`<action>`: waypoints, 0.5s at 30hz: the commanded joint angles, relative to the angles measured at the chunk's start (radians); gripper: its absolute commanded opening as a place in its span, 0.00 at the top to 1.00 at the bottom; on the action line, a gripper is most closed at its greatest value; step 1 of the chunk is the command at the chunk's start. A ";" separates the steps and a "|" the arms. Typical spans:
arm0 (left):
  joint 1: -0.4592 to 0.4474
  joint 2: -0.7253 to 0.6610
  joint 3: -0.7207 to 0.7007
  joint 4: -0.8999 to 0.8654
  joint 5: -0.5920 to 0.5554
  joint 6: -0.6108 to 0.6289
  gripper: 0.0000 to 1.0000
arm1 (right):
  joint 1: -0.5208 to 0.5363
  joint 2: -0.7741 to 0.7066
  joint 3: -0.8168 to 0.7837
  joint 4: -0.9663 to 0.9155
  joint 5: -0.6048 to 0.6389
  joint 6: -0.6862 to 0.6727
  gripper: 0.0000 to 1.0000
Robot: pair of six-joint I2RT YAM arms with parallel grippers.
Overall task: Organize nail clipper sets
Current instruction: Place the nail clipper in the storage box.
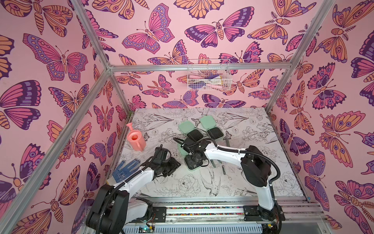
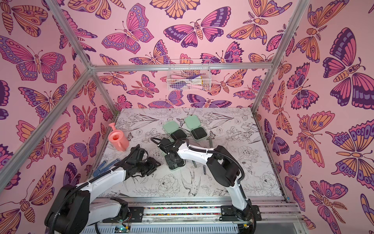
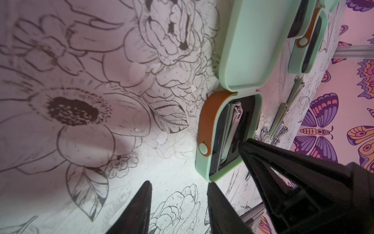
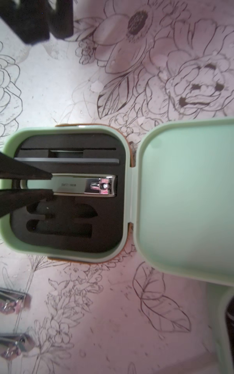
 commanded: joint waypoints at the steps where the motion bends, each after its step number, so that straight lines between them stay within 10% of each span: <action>1: -0.034 0.029 0.050 -0.001 0.013 0.012 0.52 | 0.000 -0.064 0.017 -0.047 0.031 -0.013 0.85; 15: -0.127 0.261 0.161 0.007 -0.070 -0.038 0.58 | -0.139 -0.408 -0.286 0.006 0.012 -0.005 0.73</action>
